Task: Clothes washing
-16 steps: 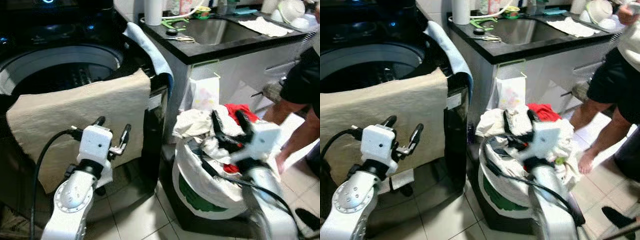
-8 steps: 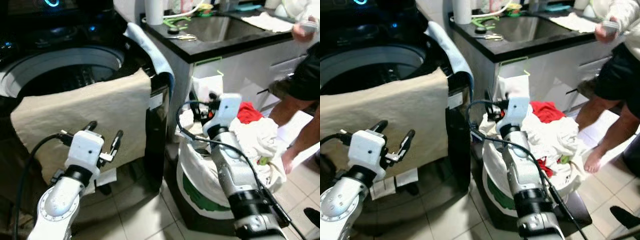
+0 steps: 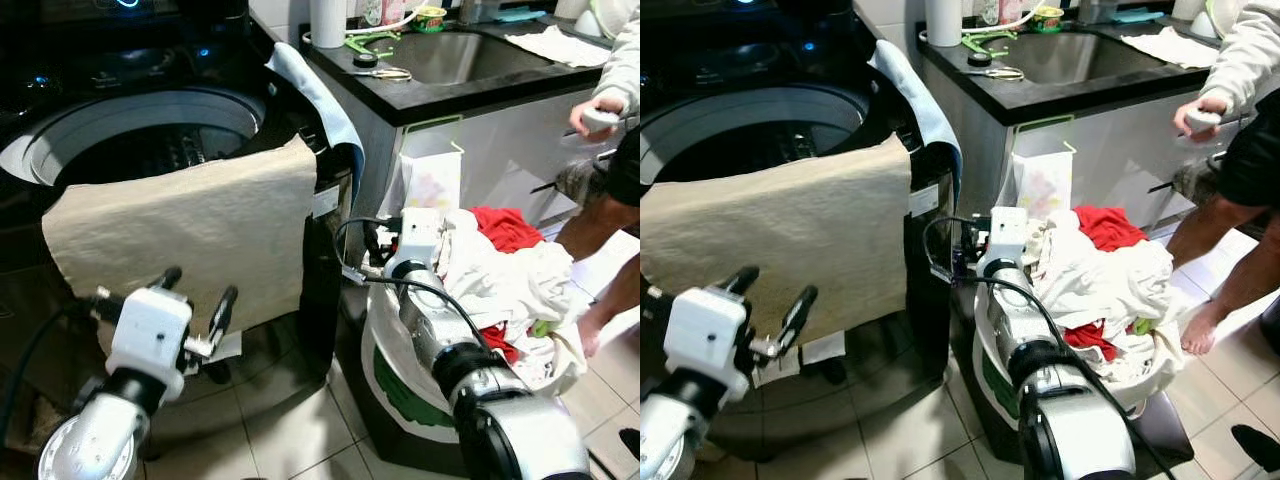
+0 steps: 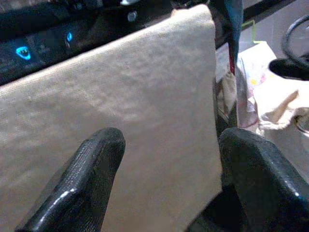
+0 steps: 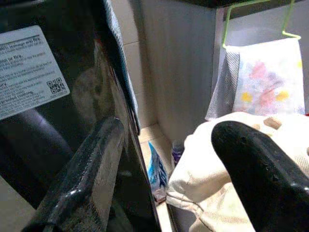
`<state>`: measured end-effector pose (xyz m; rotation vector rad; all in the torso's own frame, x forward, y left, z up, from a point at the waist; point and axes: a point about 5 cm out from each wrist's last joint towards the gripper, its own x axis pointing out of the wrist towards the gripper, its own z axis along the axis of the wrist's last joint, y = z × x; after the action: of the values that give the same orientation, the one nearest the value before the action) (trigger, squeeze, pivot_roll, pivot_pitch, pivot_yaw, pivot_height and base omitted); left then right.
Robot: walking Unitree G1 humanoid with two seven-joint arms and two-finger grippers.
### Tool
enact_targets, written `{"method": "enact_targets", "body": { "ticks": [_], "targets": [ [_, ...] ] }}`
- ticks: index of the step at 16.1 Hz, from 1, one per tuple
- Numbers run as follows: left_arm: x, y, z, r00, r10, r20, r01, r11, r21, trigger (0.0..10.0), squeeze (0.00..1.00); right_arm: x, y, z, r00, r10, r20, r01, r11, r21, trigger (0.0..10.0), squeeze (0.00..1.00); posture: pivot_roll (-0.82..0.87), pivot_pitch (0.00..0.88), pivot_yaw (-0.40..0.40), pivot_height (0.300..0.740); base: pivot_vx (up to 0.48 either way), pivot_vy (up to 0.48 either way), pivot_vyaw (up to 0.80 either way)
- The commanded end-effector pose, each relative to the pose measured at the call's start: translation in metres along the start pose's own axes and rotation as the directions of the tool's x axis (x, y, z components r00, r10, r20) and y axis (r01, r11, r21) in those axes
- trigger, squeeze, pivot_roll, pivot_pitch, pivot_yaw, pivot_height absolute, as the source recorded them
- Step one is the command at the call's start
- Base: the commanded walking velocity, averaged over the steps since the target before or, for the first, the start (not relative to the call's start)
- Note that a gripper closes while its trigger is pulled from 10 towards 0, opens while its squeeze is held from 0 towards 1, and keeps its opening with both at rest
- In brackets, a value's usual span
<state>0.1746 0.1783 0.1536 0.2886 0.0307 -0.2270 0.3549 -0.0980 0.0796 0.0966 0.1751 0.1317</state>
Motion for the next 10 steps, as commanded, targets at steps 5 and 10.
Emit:
{"method": "enact_targets", "body": {
  "ticks": [5, 10],
  "targets": [
    [0.01, -0.017, 0.006, 0.999, -0.033, 0.027, 0.033, 0.999, -0.003, 10.0, 0.0, 0.002, 0.0, 0.004, 0.998, 0.056, 0.011, -0.056, 0.997, -0.055, 10.0, 0.0, 0.3, 0.002, -0.037, 0.74, 0.0, 0.0, 0.0],
    [0.054, -0.017, 0.004, 0.996, 0.024, 0.091, -0.024, 1.0, 0.006, 10.0, 0.0, -0.022, -0.025, 0.006, 0.972, 0.165, 0.167, -0.143, 0.98, -0.139, 10.0, 0.0, 0.2, 0.0, -0.062, 0.74, 0.0, 0.0, -0.43]
  ]
}}
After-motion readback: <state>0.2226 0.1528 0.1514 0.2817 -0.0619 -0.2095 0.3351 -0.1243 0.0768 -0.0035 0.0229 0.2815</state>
